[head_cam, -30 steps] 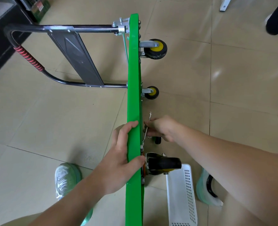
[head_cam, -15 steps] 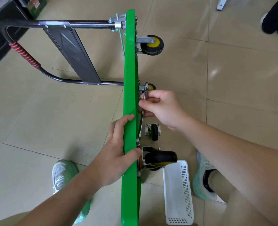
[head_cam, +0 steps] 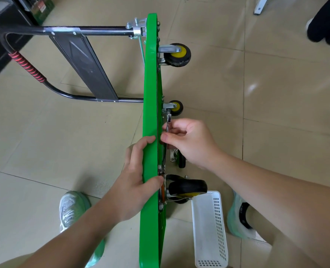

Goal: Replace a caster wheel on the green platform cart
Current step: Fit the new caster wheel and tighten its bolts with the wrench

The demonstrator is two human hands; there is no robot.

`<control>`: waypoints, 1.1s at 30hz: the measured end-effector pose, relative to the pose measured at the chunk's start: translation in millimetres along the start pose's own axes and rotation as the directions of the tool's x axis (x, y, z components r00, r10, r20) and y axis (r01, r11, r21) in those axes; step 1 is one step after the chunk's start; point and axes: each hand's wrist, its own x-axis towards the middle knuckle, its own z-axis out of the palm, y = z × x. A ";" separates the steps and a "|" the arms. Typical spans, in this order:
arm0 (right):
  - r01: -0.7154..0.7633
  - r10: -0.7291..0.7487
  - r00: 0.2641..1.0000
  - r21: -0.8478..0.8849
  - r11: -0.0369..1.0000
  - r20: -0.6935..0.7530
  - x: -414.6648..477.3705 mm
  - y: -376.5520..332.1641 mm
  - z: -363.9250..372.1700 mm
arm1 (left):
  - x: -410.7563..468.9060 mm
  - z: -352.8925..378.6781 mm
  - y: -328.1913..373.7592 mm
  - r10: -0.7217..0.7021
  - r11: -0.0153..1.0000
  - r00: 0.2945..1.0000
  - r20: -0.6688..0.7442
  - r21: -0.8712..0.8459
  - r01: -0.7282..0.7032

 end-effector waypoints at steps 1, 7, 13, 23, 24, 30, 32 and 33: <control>-0.004 0.004 1.000 0.003 1.000 0.003 0.8 1.3 -1.0 | 0.2 0.2 -0.1 0.001 1.000 1.000 -0.002 0.001 -0.001; -0.146 0.143 0.989 0.065 0.987 0.049 11.2 10.6 0.8 | -0.3 0.5 1.6 0.004 1.000 1.000 -0.002 0.008 -0.004; -0.230 0.222 0.971 0.092 0.969 0.094 20.2 12.9 2.2 | -0.3 -0.2 1.0 -0.001 1.000 1.000 -0.001 0.004 0.001; -0.261 0.260 0.965 0.049 0.964 0.025 30.8 26.9 5.0 | -1.0 0.4 2.4 -0.004 1.000 1.000 0.001 0.002 0.004; -0.282 0.282 0.959 0.060 0.958 0.013 32.8 28.3 5.7 | -1.1 0.6 2.7 -0.003 1.000 1.000 -0.001 0.000 0.003; -0.561 0.568 0.822 0.124 0.818 -0.027 51.0 44.2 9.3 | -0.8 -0.6 2.7 -0.003 1.000 1.000 0.007 -0.015 0.003; -0.674 0.682 0.732 0.139 0.726 -0.014 52.3 52.9 12.2 | -0.5 -1.6 3.3 -0.008 1.000 1.000 0.016 -0.013 0.008; -0.706 0.714 0.700 0.141 0.694 -0.003 51.9 54.6 13.7 | -0.4 -2.0 3.8 -0.010 1.000 1.000 0.020 -0.010 0.010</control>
